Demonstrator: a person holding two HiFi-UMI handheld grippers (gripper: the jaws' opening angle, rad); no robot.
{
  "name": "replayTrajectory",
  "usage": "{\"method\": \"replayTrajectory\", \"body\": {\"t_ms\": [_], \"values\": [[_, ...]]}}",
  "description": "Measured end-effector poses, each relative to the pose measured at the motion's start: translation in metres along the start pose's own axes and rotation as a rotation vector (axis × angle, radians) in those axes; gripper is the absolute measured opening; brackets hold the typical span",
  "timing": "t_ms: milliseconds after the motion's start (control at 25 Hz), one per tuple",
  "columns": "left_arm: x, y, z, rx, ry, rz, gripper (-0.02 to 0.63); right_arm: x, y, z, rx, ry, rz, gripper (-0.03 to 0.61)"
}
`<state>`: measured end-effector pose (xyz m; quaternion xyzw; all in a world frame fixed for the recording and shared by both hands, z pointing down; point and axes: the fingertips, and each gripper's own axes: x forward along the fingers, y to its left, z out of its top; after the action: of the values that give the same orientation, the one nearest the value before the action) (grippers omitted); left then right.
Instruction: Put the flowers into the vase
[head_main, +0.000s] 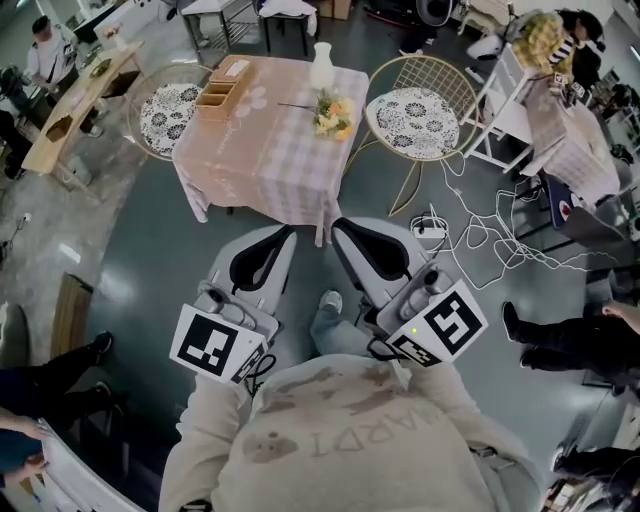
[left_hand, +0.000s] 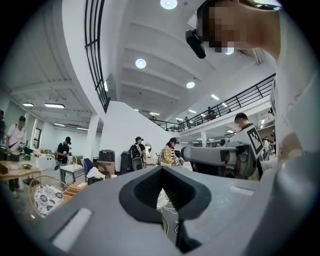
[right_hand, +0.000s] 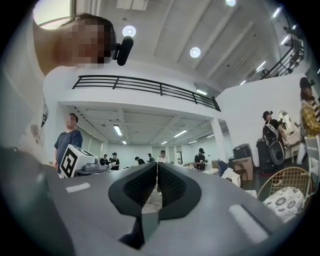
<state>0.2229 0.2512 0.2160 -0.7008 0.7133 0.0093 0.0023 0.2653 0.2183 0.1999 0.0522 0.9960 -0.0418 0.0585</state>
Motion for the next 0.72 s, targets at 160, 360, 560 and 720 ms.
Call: {"method": "replayTrajectory", "body": {"t_ms": [160,360,560,720], "values": [[0.031,0.025,0.003,-0.006,0.003,0.006,0.000,0.022,-0.032,0.000,0.011,0.004,0.012,0.031],[0.071,0.052,0.003,-0.001,0.011,0.014,0.000,0.047,-0.075,-0.001,0.035,-0.001,0.022,0.031],[0.114,0.072,0.007,0.017,0.012,0.011,0.000,0.065,-0.117,-0.001,0.040,-0.012,0.035,0.032],[0.134,0.086,0.001,0.023,0.012,0.030,0.000,0.077,-0.140,-0.009,0.051,-0.020,0.048,0.031]]}}
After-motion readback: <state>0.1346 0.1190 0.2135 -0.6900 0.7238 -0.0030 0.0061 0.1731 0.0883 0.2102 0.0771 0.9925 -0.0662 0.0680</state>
